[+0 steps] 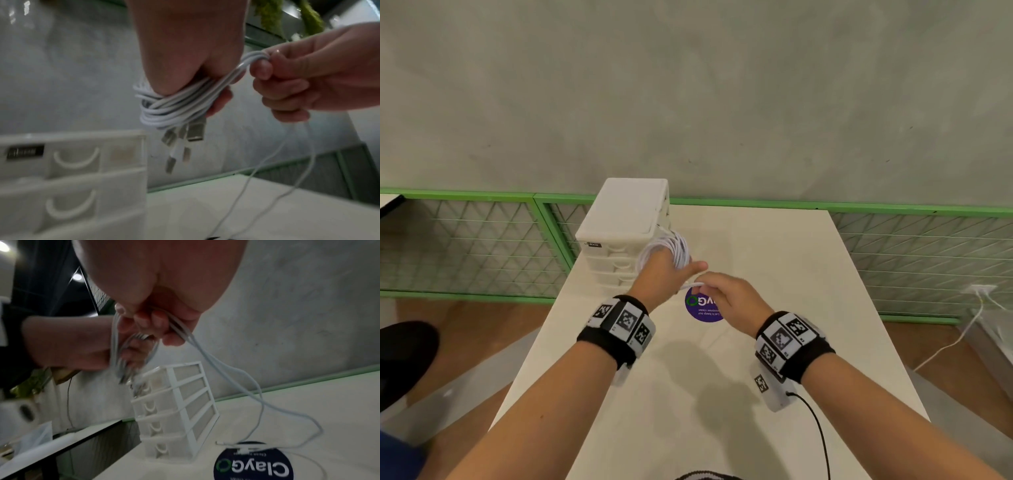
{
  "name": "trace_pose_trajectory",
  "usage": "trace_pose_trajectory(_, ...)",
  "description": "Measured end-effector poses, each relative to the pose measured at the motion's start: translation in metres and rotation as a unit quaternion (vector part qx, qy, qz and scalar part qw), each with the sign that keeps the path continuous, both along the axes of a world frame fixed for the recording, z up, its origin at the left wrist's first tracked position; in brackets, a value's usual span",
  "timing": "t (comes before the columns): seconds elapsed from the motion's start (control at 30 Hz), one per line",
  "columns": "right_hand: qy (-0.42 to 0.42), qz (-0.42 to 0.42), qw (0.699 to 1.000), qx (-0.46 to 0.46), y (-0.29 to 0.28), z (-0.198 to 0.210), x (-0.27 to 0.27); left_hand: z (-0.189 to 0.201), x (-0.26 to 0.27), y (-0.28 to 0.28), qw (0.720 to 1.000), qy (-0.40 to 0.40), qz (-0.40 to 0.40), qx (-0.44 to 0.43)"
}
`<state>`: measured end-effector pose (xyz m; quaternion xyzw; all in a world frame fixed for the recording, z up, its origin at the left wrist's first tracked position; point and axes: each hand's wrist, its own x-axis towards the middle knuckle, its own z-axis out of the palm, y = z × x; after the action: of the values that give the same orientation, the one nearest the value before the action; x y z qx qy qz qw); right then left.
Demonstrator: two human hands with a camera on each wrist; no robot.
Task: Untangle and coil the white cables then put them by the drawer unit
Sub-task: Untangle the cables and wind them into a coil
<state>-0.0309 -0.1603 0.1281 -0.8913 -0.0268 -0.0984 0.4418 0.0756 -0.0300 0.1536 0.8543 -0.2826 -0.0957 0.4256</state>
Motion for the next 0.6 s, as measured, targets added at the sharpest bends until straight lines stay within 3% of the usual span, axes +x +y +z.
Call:
trace_pose_trajectory(0.1,-0.039,-0.052,0.998,0.027,-0.014,0.010,0.004,0.003,-0.015,0.000,0.984,0.165,-0.063,-0.010)
trace_pose_trajectory(0.17,-0.050,-0.068,0.996,0.040,-0.022,0.014,0.007,0.004,-0.023,0.000,0.966,0.234,-0.113,-0.001)
trace_pose_trajectory(0.3,-0.070,-0.074,0.993,0.066,-0.028,0.014,0.015,0.010,-0.026,0.004,0.934,0.309,-0.174,-0.043)
trace_pose_trajectory(0.4,-0.075,-0.080,0.993,0.031,-0.031,0.009,0.017,0.019,-0.027,0.007,0.915,0.339,-0.205,-0.075)
trace_pose_trajectory(0.6,0.042,-0.072,0.996,-0.044,-0.021,-0.021,0.010,0.039,-0.031,0.011,0.852,0.400,-0.264,-0.212)
